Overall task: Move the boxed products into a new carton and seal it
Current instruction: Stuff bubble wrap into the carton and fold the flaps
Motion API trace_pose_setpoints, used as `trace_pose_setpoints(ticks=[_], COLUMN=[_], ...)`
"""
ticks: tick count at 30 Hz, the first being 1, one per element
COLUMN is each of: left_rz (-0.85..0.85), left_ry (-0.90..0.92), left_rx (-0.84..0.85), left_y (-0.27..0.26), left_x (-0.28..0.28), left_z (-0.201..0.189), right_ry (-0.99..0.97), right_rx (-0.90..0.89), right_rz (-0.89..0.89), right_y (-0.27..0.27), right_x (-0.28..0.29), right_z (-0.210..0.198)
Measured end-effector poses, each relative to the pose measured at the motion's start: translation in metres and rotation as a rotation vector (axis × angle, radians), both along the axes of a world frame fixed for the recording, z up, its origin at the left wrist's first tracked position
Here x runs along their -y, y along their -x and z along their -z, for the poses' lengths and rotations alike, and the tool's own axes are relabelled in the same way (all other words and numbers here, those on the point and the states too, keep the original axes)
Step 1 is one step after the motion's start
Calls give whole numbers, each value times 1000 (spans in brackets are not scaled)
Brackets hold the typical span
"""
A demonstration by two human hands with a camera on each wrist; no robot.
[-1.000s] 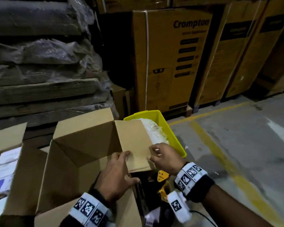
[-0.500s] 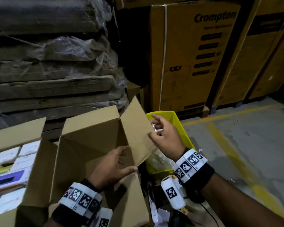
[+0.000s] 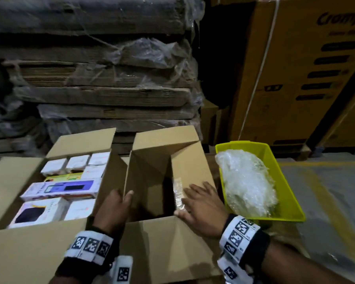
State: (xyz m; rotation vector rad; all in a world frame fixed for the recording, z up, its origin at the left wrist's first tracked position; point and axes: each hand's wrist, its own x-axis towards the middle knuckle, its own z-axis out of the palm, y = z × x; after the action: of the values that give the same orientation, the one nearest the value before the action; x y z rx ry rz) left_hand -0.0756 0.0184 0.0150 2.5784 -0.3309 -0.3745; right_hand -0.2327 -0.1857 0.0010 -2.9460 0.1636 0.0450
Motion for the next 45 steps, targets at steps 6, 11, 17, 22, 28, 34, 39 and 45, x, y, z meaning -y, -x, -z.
trace_pose_setpoints(ticks=[6,11,17,22,28,34,39,45], left_rz=[-41,-121,-144,-199,-275,-196,260,554], left_ry=[201,369,344,400,442,699,536,121], left_rx=[-415,-535,-414,-329,158,409,166,126], left_y=[-7,-15,0,-3,-5,15,28,33], left_x=[-3,-6,6,-4,-13,-4,21,37], left_z=[31,69,39,25,-19,-59,-35,4], right_ry=[63,-53,-218,-229,-213,-247,-379,-344], right_rx=[-40,13,159,153,153,207,353,422], right_rz=[160,340,445,471,439,228,151,25], right_y=[7,17,24,29,29,15,15,47], right_x=[14,28,32,40,37,28,43,62], right_z=[-3,-2,3,4,0,3,11,24])
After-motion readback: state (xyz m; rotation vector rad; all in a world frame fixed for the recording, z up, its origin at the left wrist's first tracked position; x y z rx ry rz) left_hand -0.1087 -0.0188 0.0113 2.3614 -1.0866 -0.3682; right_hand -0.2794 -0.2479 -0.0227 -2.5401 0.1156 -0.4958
